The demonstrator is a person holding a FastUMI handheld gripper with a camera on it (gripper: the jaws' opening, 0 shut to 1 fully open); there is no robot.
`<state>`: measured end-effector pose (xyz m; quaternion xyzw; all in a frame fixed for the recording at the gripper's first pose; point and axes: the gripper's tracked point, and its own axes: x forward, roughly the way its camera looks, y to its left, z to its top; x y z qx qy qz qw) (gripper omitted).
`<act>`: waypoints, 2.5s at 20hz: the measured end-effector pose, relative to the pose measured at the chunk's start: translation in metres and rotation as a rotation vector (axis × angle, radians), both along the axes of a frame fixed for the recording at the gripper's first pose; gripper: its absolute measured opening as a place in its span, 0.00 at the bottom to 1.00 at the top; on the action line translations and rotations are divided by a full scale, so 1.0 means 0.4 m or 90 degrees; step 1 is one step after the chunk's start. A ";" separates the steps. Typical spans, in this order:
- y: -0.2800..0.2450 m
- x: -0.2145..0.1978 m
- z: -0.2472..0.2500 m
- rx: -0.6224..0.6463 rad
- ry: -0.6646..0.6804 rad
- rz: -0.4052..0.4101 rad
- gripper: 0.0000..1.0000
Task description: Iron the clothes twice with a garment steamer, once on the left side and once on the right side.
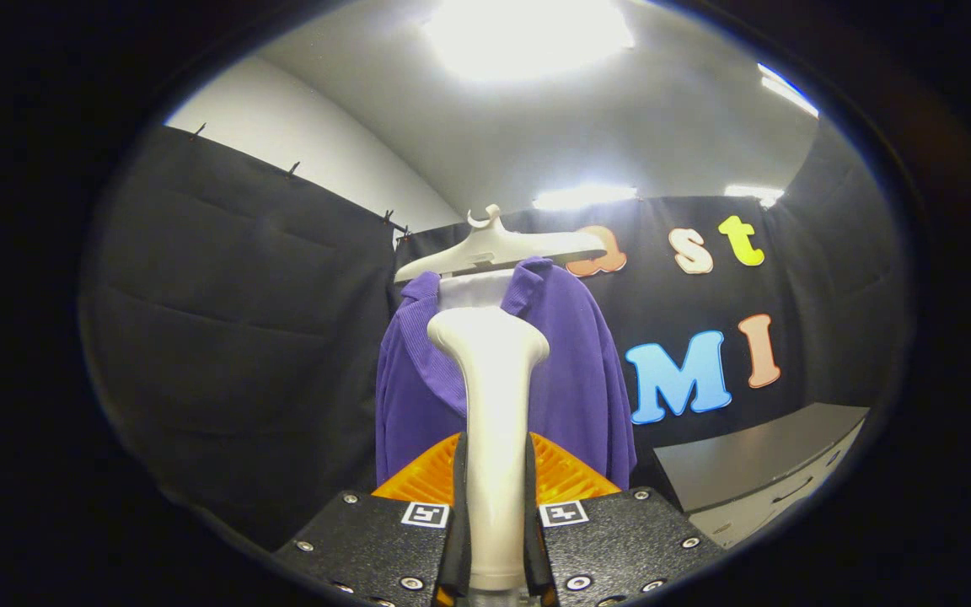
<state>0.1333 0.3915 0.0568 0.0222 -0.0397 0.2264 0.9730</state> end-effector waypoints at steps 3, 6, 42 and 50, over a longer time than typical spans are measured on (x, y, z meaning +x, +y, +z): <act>0.064 0.021 0.048 0.002 -0.026 0.009 0.24; 0.133 0.035 0.067 -0.001 -0.033 0.021 0.25; 0.189 0.003 -0.522 -0.206 0.162 0.041 0.27; 0.152 -0.044 -0.675 -0.229 0.217 0.044 0.27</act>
